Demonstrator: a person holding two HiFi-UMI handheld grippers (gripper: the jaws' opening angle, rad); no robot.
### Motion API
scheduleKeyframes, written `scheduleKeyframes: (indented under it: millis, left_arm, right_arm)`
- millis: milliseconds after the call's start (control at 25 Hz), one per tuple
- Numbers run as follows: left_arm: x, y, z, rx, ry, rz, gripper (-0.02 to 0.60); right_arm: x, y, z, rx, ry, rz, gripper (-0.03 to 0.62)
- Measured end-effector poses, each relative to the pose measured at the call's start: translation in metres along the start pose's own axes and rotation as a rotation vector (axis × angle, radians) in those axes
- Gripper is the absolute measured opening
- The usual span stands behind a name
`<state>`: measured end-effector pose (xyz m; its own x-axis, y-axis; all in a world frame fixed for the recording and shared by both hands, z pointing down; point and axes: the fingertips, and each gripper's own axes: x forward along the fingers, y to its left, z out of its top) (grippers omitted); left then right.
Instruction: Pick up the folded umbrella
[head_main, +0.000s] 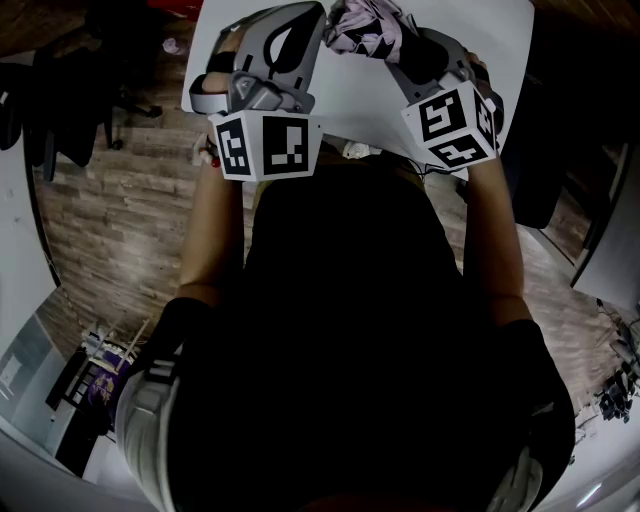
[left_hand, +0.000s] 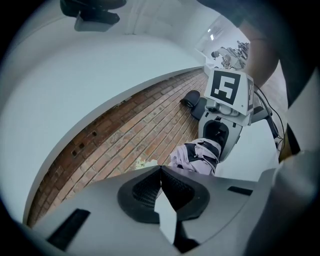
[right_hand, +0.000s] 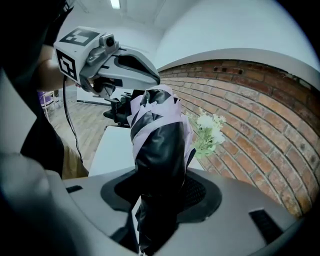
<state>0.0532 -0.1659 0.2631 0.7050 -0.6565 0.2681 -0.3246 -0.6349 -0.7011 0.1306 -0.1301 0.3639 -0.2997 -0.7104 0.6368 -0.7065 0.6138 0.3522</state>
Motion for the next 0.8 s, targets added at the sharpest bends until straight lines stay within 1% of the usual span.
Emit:
scheduleKeyframes:
  millis: [240, 360, 440, 560, 800]
  left_arm:
    - [-0.014, 0.001, 0.001, 0.018, 0.01, 0.027, 0.013]
    - [-0.02, 0.0, 0.008, 0.024, 0.009, 0.04, 0.014]
    - [-0.023, -0.001, 0.014, 0.018, 0.005, 0.035, 0.014]
    - [-0.031, -0.005, 0.023, -0.012, -0.011, 0.025, 0.014]
    - [-0.04, -0.011, 0.031, 0.004, -0.016, 0.044, 0.014]
  right_arm:
    - [-0.018, -0.002, 0.008, -0.005, -0.051, -0.049, 0.216]
    - [-0.03, -0.005, 0.009, -0.001, -0.078, -0.072, 0.216]
    - [-0.04, -0.008, 0.012, 0.0, -0.096, -0.086, 0.218]
    - [-0.056, -0.007, 0.017, 0.001, -0.12, -0.109, 0.218]
    - [-0.08, -0.008, 0.031, 0.013, -0.201, -0.166, 0.218]
